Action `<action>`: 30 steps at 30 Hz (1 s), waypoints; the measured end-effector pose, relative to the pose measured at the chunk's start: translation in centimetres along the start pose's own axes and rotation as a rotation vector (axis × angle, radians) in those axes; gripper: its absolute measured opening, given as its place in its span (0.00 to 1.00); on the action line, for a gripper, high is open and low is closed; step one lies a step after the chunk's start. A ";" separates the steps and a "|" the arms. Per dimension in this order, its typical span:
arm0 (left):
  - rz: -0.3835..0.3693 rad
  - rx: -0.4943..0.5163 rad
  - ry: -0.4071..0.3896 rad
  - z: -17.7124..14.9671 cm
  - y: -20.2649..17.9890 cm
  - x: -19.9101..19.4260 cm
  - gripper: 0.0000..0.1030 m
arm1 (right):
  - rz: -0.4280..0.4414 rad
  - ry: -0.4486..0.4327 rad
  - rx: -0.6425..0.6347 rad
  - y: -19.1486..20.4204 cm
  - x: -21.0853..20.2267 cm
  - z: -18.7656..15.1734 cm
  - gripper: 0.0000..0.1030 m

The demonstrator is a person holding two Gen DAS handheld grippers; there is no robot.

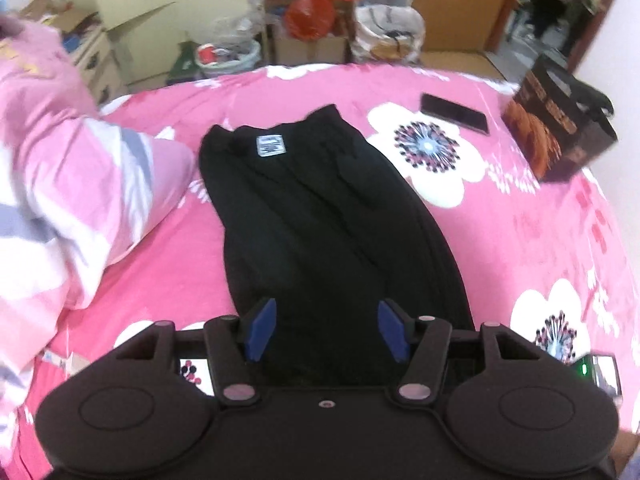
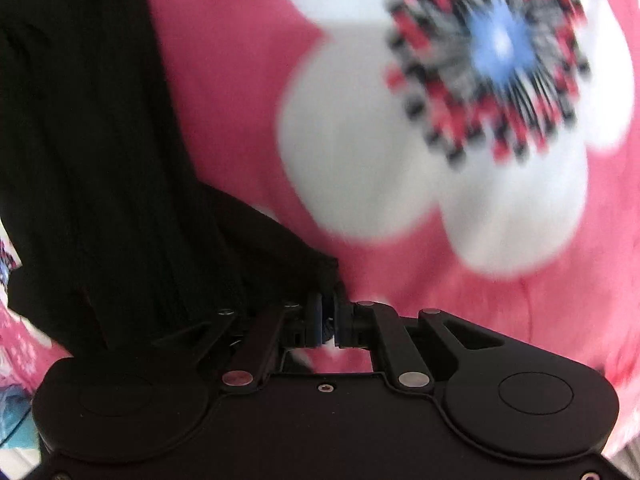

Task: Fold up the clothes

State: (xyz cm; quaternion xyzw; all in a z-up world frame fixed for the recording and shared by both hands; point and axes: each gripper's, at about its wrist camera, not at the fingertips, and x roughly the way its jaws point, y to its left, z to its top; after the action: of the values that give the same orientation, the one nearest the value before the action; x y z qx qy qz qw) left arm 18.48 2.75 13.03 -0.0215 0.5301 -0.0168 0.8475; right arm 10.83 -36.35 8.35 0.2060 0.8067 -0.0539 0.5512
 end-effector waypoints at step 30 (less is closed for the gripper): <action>-0.290 0.238 0.014 -12.9 -2.7 6.3 0.55 | 0.344 0.108 -0.122 -13.2 -10.8 -17.9 0.18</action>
State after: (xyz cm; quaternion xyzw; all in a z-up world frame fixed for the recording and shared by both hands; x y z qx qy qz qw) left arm 9.57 -0.49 1.89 0.0027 0.5217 -0.2018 0.8289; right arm -6.54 -45.70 23.23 0.3096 0.7900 0.1012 0.5195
